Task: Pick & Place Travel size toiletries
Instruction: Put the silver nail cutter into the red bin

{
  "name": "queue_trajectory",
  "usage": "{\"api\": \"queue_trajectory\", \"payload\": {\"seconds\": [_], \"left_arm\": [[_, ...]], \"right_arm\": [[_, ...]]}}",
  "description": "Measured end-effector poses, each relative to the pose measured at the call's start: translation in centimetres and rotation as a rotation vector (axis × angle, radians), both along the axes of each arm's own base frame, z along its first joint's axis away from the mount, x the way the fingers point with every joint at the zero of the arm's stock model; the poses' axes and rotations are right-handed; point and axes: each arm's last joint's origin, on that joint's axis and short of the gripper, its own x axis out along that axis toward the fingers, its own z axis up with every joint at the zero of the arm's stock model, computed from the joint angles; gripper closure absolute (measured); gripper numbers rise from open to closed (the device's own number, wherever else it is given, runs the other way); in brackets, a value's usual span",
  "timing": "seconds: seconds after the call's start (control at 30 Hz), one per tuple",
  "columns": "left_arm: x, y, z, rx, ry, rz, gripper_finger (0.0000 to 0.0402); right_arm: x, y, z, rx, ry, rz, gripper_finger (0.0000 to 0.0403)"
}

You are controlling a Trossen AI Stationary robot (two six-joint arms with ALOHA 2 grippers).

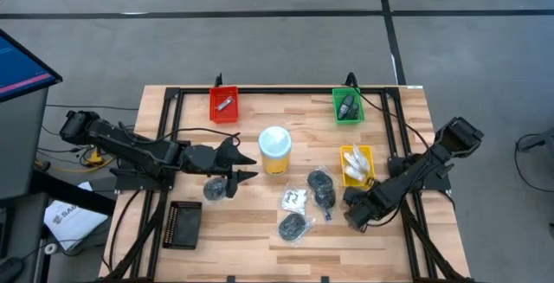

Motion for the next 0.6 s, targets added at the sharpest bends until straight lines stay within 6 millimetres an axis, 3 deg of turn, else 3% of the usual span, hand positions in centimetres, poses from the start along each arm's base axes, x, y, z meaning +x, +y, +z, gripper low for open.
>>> {"api": "queue_trajectory", "payload": {"seconds": [0.3, 0.6], "left_arm": [[0.0, 0.0, 0.1, -0.002, -0.009, 0.000, 0.0220], [0.1, 0.0, 0.2, -0.005, -0.020, 0.000, 0.0220]], "right_arm": [[1.2, 0.8, 2.0, -0.024, -0.077, 0.084, 0.0396], [3.5, 1.7, 7.1, -0.111, -0.206, 0.187, 0.0396]]}}
